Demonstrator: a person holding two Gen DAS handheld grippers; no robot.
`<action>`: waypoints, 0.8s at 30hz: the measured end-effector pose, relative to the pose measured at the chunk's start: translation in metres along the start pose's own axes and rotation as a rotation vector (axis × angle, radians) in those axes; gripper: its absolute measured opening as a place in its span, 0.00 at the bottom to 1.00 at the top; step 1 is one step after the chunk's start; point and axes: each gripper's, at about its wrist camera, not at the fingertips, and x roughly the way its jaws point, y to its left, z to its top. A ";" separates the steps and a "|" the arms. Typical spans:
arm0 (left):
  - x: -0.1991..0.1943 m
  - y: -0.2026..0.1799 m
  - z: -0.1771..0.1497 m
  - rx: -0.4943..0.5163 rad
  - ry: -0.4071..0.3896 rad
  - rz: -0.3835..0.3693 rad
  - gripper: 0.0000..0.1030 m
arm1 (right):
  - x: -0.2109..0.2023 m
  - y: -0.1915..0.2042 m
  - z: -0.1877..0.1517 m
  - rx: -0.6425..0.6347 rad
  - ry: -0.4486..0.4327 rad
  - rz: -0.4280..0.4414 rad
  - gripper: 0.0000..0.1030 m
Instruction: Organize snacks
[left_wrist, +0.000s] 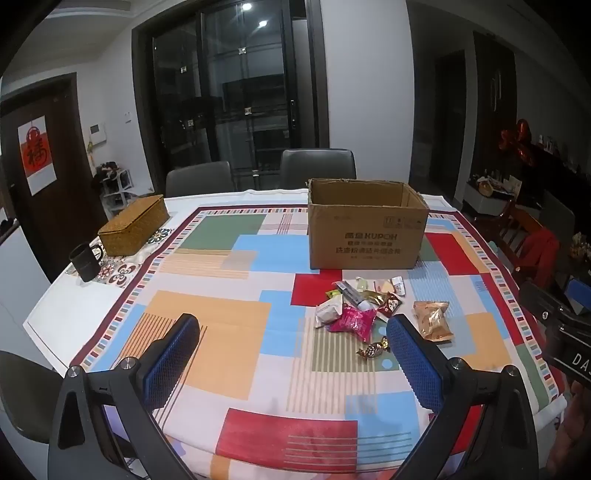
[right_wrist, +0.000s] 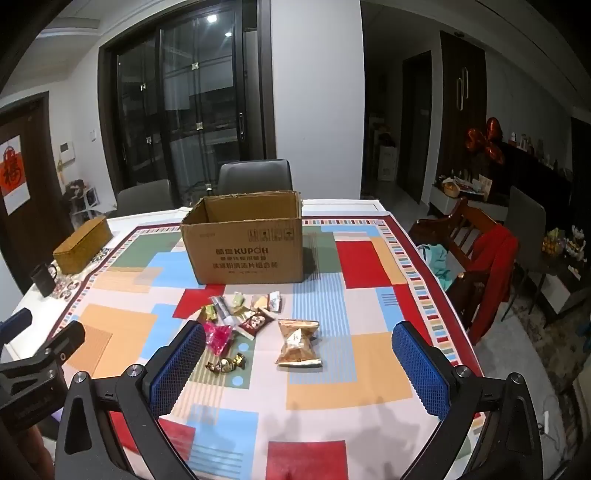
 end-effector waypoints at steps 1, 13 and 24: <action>0.000 0.001 0.000 -0.002 0.000 0.000 1.00 | 0.000 0.000 0.000 0.002 -0.003 0.001 0.99; -0.001 0.001 -0.004 -0.004 0.016 -0.005 1.00 | -0.001 0.000 -0.001 0.000 -0.008 0.004 0.99; 0.000 0.000 -0.001 -0.006 0.020 -0.005 1.00 | -0.003 0.002 -0.001 -0.002 -0.012 0.001 0.99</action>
